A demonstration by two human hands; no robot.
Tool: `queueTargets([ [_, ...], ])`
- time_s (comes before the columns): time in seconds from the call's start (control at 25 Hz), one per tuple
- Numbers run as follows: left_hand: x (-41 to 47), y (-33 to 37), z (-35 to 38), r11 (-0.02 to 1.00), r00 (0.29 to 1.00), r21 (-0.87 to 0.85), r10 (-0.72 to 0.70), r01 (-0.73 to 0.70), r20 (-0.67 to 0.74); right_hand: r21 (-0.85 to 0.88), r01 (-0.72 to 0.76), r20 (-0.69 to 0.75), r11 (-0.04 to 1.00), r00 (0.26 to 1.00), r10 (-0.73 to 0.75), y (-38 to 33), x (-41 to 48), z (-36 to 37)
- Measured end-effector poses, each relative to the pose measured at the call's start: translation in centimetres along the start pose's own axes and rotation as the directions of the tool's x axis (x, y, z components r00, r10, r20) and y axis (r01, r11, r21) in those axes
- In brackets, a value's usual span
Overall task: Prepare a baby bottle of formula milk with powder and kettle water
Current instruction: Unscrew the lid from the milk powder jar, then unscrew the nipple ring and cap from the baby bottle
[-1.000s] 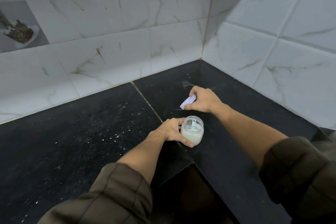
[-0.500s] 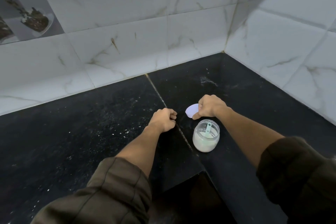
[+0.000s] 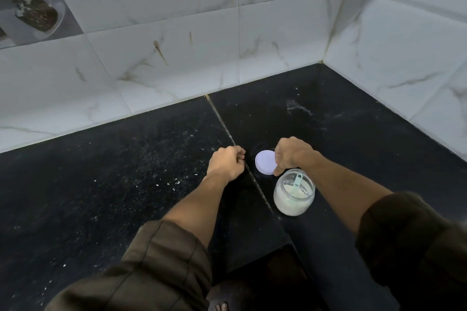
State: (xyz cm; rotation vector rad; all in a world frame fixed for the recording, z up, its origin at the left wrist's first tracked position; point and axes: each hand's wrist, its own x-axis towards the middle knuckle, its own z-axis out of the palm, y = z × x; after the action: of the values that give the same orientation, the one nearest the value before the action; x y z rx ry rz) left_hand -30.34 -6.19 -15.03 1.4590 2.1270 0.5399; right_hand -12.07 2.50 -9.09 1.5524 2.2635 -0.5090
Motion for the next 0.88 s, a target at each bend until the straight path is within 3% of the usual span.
queueTargets([
  [0.24, -0.4, 2.2, -1.0, 0.997, 0.995, 0.042, 0.068, -0.066, -0.066, 0.136, 0.007, -0.098, 0.991, 0.995, 0.006, 2.0, -2.2, -1.9],
  [0.56, -2.1, 12.8, -1.4, 0.914, 0.905, -0.009, 0.401, -0.406, -0.142, 0.244, -0.169, -0.335, 0.955, 0.909, 0.247, 8.2, -11.5, -5.0],
  [0.68, -4.1, 17.5, -0.4, 0.855, 0.851, -0.025, 0.512, -0.518, -0.116, 0.273, -0.254, -0.398, 0.928, 0.848, 0.35, 11.2, -15.6, -5.4],
  [0.88, -9.4, 23.1, 3.3, 0.761, 0.759, -0.075, 0.649, -0.645, 0.053, 0.293, -0.399, -0.397, 0.869, 0.776, 0.49, 16.0, -22.8, -4.3],
])
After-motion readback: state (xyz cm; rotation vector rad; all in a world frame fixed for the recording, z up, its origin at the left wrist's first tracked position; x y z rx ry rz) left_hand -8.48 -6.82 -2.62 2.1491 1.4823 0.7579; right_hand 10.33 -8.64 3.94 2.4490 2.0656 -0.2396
